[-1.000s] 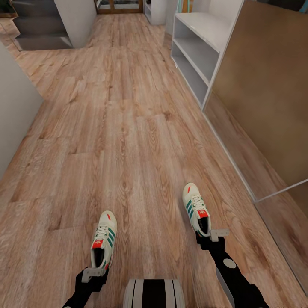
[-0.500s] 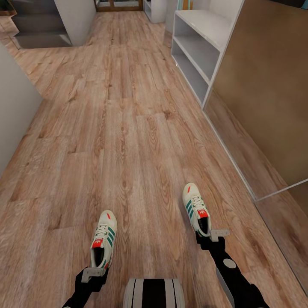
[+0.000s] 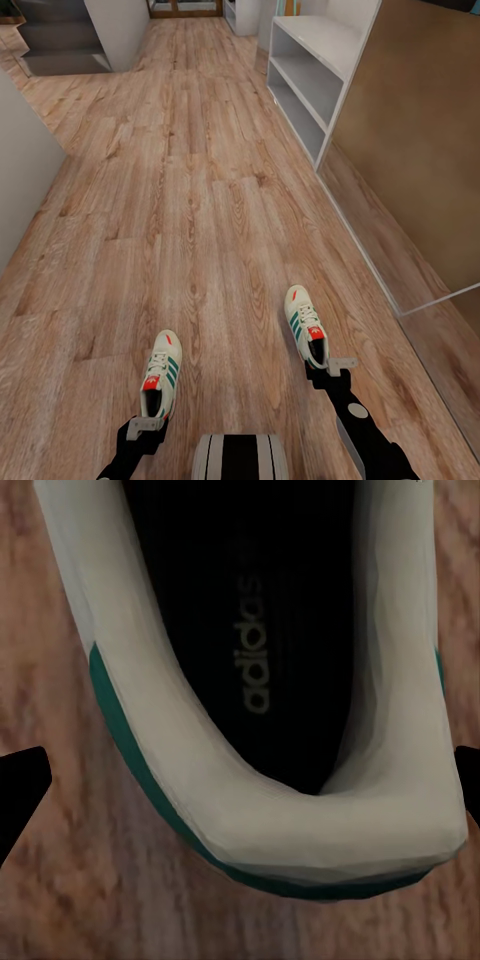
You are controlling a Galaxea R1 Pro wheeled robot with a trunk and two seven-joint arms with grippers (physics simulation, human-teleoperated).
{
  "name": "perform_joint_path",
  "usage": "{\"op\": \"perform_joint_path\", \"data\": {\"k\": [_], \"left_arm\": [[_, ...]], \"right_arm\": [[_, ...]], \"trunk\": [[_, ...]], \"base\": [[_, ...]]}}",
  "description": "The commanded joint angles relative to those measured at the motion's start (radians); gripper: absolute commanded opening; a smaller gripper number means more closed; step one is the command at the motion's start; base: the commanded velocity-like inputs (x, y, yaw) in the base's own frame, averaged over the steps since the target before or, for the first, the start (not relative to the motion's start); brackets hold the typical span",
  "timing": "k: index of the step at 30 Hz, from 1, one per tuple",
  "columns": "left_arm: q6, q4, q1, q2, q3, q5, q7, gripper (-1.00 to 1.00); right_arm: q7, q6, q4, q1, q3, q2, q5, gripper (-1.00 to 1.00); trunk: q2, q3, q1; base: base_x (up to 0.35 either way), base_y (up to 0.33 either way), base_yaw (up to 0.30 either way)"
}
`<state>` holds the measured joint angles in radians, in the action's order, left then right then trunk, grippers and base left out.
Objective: Pick up the two gym shoes and the two sandals from the corridor floor and place them onto the hallstand (shoe rack) in the corridor, making sure they are on the rack and not on the floor. Arrange them so the two gym shoes are next to each other and the two sandals are next to each other.
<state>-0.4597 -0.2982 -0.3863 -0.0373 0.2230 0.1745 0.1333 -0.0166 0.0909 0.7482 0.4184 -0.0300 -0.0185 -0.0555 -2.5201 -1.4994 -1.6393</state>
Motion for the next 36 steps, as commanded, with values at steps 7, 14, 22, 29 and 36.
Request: {"op": "perform_joint_path", "data": {"k": [7,14,22,29,36], "left_arm": [[-0.004,0.0,0.0,0.0,0.009,0.01,0.005,1.0],[-0.004,0.0,-0.001,0.0,0.009,0.01,0.005,1.0],[-0.004,-0.001,-0.001,0.0,0.009,0.01,0.005,1.0],[-0.004,-0.001,-0.001,0.0,0.009,0.01,0.005,1.0],[-0.004,-0.001,-0.001,0.0,0.009,0.01,0.004,1.0]], "right_arm": [[-0.002,0.003,-0.001,0.0,-0.001,0.0,-0.006,-1.0],[-0.002,0.003,-0.001,0.0,-0.001,0.0,-0.005,-1.0],[-0.002,0.003,-0.001,0.0,-0.001,0.0,-0.006,-1.0],[-0.002,0.003,0.0,0.0,-0.001,0.0,-0.006,-1.0],[-0.002,0.003,0.0,0.0,-0.001,0.0,-0.005,-1.0]], "trunk": [[0.0,0.0,0.0],[0.0,0.0,0.0],[0.0,0.0,0.0],[0.0,0.0,0.0],[0.0,0.0,0.0]], "base": [[0.044,0.0,0.0],[0.015,0.0,0.0],[0.001,0.0,0.0],[0.0,0.0,0.0],[0.0,0.0,0.0]]}}
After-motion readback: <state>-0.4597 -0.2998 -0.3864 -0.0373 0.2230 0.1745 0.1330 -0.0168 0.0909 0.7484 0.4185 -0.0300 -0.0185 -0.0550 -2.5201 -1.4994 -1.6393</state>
